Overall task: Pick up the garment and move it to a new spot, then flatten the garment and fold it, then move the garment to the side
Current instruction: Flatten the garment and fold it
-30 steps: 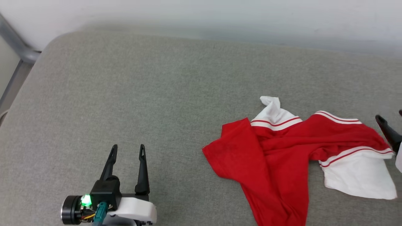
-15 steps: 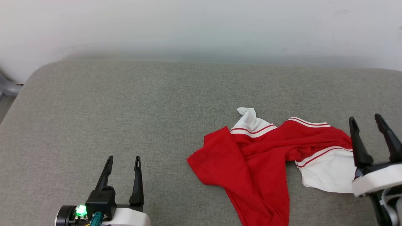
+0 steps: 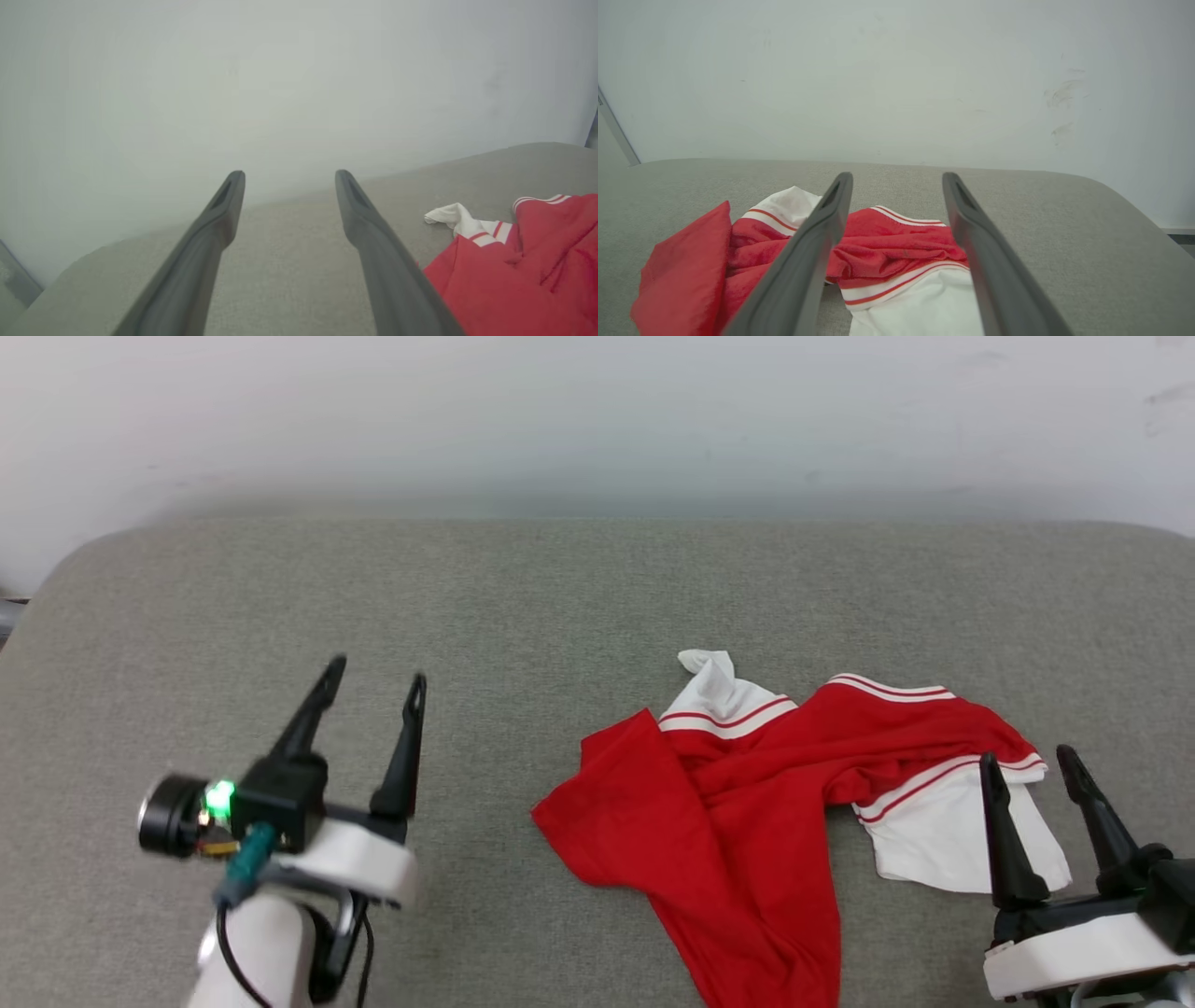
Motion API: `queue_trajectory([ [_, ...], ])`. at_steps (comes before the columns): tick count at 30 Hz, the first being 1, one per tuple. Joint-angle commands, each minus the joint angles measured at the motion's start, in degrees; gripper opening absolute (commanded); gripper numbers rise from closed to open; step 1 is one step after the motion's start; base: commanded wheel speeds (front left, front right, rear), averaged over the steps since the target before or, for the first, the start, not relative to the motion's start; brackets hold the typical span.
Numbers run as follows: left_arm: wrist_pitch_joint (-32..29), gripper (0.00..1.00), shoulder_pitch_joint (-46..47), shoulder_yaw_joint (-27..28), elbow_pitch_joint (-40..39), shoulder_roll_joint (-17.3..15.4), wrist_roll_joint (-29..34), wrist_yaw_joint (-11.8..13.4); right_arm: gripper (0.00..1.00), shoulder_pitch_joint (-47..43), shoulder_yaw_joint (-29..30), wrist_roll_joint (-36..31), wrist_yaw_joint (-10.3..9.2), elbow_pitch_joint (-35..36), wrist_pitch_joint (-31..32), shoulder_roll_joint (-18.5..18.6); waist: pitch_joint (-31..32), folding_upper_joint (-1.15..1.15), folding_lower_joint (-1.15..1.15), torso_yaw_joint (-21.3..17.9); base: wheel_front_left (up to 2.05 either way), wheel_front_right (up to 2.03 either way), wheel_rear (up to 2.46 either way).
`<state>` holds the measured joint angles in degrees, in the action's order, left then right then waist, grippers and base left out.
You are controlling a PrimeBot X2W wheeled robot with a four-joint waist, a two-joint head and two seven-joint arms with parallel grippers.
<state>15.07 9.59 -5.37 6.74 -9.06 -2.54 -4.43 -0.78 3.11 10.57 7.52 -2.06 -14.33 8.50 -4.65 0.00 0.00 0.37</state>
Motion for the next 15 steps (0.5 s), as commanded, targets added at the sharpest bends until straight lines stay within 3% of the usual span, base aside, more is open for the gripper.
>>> queue_trajectory([
  [1, 0.15, 1.00, 4.26, -0.91, 2.06, -1.38, -0.95, -1.29, 1.00, -0.49, -0.53, -0.70, -0.06, 0.26, -0.30, -0.56, -0.56, 0.00, 0.00, -1.02, 0.00, 0.00, 0.00],
  [6, -5.84, 1.00, 14.20, -6.31, 5.48, -4.52, -4.68, -2.89, 1.00, 0.55, -1.67, -1.26, -0.06, 0.02, -0.41, -0.61, -1.96, 0.00, 0.00, -3.03, 0.00, 0.00, 0.00],
  [15, -26.88, 1.00, 31.46, -22.24, 5.71, -12.61, -21.82, -2.97, 1.00, 3.23, -2.83, -2.07, -0.06, -0.67, -0.72, -1.24, -6.54, 0.00, 0.00, -6.89, 0.00, 0.00, 0.00],
])
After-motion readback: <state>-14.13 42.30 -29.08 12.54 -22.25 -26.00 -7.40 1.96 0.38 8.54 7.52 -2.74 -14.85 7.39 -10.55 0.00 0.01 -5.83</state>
